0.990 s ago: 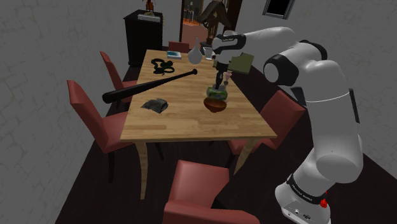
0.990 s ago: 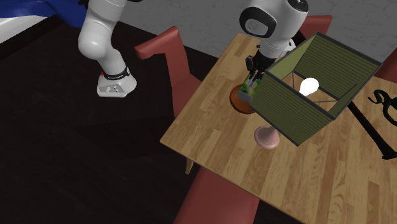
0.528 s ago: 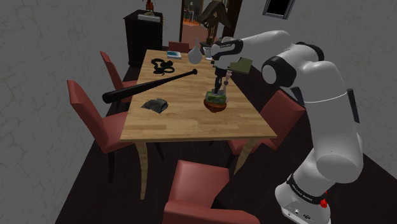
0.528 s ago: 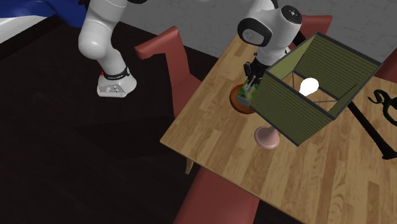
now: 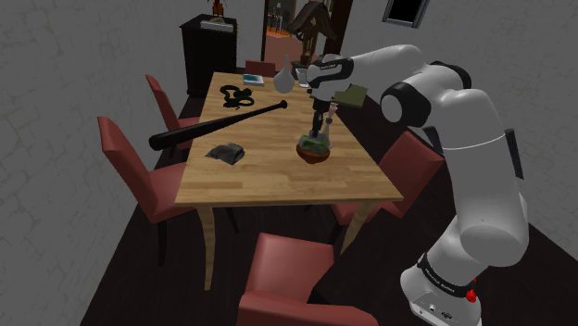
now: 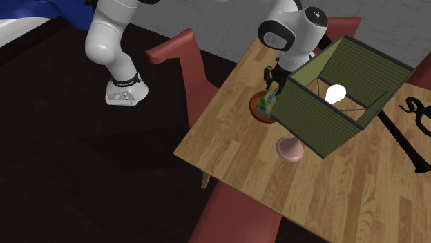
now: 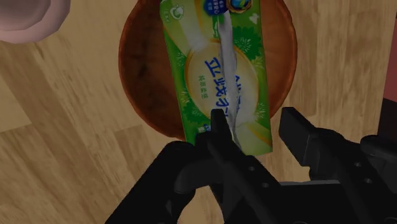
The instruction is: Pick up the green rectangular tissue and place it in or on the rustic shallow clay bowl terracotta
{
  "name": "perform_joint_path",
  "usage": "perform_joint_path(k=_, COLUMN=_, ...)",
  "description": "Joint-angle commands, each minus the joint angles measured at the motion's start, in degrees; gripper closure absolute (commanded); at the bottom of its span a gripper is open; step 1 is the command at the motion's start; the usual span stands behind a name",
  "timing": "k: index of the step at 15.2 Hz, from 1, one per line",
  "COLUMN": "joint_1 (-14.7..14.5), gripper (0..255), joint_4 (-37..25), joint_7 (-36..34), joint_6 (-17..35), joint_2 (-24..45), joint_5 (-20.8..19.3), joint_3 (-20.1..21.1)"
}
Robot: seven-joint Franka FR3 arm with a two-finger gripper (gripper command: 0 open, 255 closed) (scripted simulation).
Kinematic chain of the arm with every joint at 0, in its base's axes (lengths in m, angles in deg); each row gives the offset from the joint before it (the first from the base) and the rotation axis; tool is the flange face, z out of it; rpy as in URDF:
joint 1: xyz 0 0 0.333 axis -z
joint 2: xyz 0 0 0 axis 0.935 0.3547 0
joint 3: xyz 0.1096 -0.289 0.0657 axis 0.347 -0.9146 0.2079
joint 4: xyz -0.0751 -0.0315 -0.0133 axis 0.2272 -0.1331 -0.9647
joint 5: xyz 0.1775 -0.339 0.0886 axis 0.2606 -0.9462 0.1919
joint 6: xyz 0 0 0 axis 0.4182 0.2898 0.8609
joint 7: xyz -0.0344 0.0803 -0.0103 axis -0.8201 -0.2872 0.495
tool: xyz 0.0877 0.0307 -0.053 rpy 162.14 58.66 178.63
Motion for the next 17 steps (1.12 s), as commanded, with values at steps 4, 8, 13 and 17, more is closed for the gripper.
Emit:
perform_joint_path(k=4, joint_1=0.0, gripper=0, joint_4=0.0, joint_7=0.0, joint_6=0.0, joint_2=0.0, joint_5=0.0, joint_3=0.0)
perform_joint_path(k=8, joint_1=1.0, gripper=0, joint_4=-4.6, joint_7=-0.8, joint_6=-5.1, joint_2=-0.8, joint_5=-0.8, joint_3=-0.5)
perform_joint_path(k=13, joint_1=1.3, gripper=0, joint_4=-6.1, joint_7=-1.0, joint_6=-6.5, joint_2=-0.9, joint_5=-0.9, joint_3=-0.5)
perform_joint_path(k=17, joint_1=1.3, gripper=0, joint_4=-6.1, joint_7=-1.0, joint_6=-6.6, joint_2=-0.9, joint_5=-0.9, joint_3=-0.5)
